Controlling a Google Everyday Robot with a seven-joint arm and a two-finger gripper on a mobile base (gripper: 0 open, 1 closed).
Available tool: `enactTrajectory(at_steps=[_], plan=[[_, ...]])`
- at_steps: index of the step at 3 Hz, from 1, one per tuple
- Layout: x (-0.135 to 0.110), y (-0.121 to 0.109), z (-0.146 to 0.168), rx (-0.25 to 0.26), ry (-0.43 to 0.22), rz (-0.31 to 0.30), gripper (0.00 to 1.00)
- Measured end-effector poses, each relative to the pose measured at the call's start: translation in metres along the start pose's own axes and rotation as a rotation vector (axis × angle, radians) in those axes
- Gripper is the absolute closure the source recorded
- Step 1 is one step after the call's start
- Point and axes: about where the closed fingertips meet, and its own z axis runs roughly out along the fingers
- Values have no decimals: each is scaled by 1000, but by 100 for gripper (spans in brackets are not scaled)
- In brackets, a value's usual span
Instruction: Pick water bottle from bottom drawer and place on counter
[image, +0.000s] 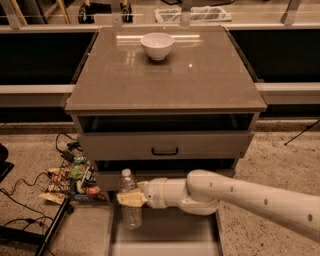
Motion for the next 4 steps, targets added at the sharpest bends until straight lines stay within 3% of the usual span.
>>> enactTrajectory(at_steps=[1, 2, 4], plan=[[-77, 18, -51, 50, -60, -101, 100], [-135, 30, -101, 99, -154, -183, 100], [-229, 48, -144, 232, -314, -253, 100]])
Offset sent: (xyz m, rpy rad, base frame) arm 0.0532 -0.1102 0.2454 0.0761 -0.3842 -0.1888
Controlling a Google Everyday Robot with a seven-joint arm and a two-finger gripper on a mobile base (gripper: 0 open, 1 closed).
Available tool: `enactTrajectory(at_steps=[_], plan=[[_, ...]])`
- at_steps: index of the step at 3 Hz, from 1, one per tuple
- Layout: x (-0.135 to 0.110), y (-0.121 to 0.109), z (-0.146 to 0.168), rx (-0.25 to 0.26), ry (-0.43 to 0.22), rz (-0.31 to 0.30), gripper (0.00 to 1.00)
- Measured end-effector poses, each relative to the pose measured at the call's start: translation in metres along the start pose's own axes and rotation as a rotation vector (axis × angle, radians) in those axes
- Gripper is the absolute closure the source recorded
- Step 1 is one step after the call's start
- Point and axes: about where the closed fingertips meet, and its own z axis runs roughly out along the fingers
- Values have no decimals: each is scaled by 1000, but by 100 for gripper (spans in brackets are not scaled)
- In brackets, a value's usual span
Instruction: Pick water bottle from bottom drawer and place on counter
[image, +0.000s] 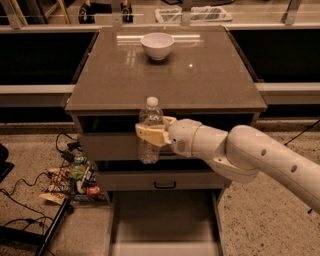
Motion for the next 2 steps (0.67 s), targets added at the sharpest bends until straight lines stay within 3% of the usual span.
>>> enactTrajectory(at_steps=[2], plan=[[-9, -3, 3, 29, -15, -6, 100]])
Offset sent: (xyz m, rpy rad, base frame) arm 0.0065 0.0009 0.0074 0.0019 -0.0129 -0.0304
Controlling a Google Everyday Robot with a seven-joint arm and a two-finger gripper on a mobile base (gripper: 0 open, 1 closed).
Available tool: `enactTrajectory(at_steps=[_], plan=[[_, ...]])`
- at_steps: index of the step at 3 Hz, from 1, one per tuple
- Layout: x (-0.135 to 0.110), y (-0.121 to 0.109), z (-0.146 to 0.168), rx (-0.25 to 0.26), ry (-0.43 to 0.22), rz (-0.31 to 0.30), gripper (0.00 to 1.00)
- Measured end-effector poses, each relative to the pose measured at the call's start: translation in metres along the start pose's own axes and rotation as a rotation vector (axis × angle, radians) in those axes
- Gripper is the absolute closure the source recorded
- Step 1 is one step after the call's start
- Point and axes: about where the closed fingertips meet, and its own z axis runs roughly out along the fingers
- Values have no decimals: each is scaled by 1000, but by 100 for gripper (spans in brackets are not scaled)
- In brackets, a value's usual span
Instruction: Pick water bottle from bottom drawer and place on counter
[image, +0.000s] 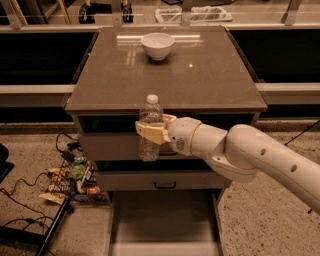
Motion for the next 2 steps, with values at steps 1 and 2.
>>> enactTrajectory(at_steps=[1, 2], plan=[[-6, 3, 4, 0, -12, -10, 100], [-46, -4, -10, 71, -44, -26, 100]])
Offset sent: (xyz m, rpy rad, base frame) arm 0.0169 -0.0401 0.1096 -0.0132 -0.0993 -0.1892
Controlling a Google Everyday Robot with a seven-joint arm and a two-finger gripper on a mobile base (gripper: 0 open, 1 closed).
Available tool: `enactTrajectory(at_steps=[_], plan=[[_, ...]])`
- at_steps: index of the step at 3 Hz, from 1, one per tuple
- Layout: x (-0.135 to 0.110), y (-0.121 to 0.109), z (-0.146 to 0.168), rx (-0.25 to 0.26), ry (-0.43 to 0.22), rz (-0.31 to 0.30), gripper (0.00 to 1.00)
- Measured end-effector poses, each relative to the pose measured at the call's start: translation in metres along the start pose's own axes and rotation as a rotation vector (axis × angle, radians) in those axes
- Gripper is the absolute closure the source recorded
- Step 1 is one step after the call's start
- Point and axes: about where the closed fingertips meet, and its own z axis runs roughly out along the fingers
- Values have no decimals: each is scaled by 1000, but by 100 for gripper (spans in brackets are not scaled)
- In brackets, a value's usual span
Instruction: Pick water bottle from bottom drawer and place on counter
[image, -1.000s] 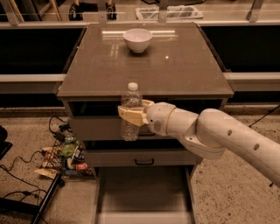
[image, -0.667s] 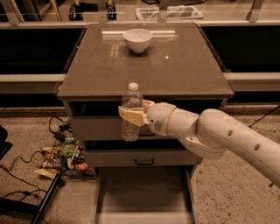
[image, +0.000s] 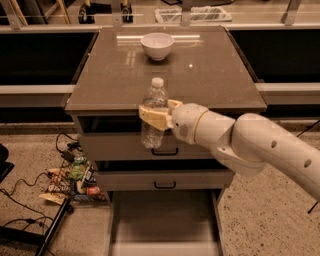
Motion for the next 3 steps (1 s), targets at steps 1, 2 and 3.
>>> enactTrajectory(at_steps=[1, 2, 3], plan=[[-60, -15, -19, 89, -32, -26, 100], [-113, -40, -27, 147, -67, -70, 100], [-151, -75, -19, 209, -85, -133, 100]])
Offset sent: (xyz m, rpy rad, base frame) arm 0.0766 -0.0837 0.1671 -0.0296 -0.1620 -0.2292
